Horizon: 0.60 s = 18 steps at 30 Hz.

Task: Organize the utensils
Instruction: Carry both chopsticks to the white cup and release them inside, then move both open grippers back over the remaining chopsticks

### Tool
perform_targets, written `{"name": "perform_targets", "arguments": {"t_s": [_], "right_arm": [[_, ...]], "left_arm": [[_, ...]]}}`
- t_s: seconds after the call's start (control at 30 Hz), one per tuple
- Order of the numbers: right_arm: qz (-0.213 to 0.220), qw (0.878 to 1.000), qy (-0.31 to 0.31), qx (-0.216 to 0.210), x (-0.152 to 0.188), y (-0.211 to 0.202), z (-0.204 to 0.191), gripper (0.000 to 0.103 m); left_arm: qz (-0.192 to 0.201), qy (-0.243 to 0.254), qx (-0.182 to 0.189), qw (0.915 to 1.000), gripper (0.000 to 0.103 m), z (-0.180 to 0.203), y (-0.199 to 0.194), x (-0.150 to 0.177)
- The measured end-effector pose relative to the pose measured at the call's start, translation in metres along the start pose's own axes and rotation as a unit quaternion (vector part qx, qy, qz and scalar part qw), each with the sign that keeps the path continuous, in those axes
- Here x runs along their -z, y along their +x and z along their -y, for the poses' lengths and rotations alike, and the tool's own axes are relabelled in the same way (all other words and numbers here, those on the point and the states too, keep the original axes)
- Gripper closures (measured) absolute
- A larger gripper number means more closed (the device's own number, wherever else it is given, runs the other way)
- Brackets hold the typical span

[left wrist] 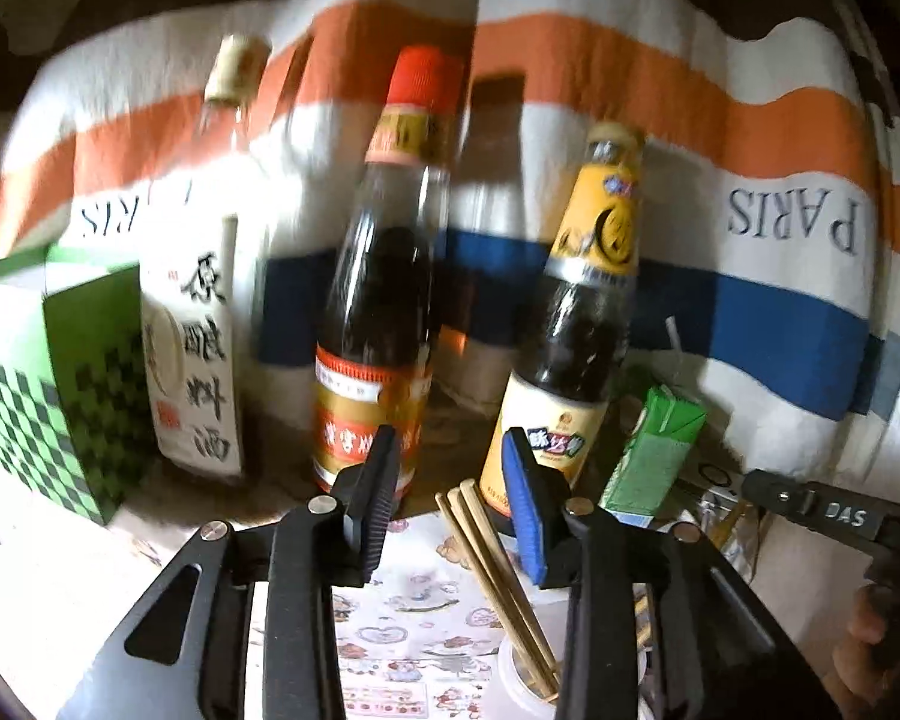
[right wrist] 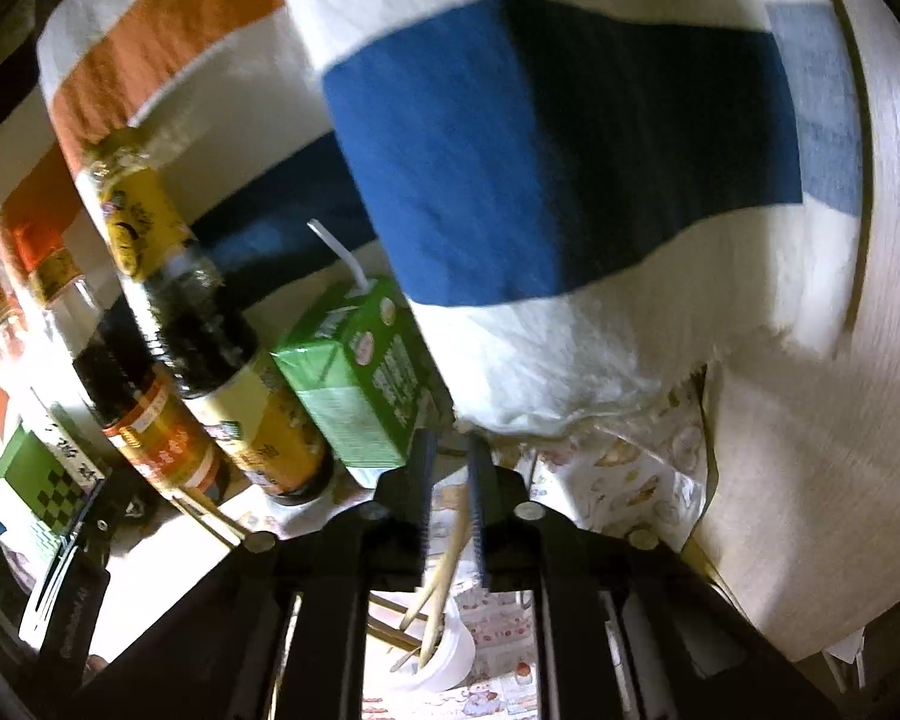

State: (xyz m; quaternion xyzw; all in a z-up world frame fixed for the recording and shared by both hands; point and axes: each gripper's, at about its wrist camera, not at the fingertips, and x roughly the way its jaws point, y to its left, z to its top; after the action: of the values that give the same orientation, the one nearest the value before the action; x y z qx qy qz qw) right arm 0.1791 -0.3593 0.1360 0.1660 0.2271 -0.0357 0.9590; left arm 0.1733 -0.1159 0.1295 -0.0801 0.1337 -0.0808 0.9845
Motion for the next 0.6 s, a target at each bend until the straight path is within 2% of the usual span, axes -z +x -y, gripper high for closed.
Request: {"name": "perform_targets", "arguments": {"t_s": [0.13,0.2,0.33,0.4,0.6], "right_arm": [[0.01,1.0,-0.011,-0.008,-0.001,-0.011,-0.005,0.084],[0.016,1.0,-0.015,-0.014,-0.002,-0.018,-0.007,0.08],[0.025,0.999,-0.029,-0.026,-0.002,-0.033,-0.016,0.079],[0.025,0.998,-0.041,-0.036,-0.003,-0.04,-0.023,0.079],[0.04,0.996,-0.056,-0.061,0.001,-0.059,-0.039,0.079]], "left_arm": [[0.001,0.019,-0.021,0.9996,0.065,-0.006,-0.018,-0.013],[-0.007,0.019,-0.033,0.9992,0.063,-0.014,-0.027,-0.02],[-0.076,0.016,-0.055,0.9955,0.063,-0.031,-0.037,-0.033],[-0.093,0.01,-0.056,0.994,0.063,-0.04,-0.045,-0.038],[-0.082,0.002,-0.061,0.9948,0.062,-0.063,-0.076,-0.045]]}}
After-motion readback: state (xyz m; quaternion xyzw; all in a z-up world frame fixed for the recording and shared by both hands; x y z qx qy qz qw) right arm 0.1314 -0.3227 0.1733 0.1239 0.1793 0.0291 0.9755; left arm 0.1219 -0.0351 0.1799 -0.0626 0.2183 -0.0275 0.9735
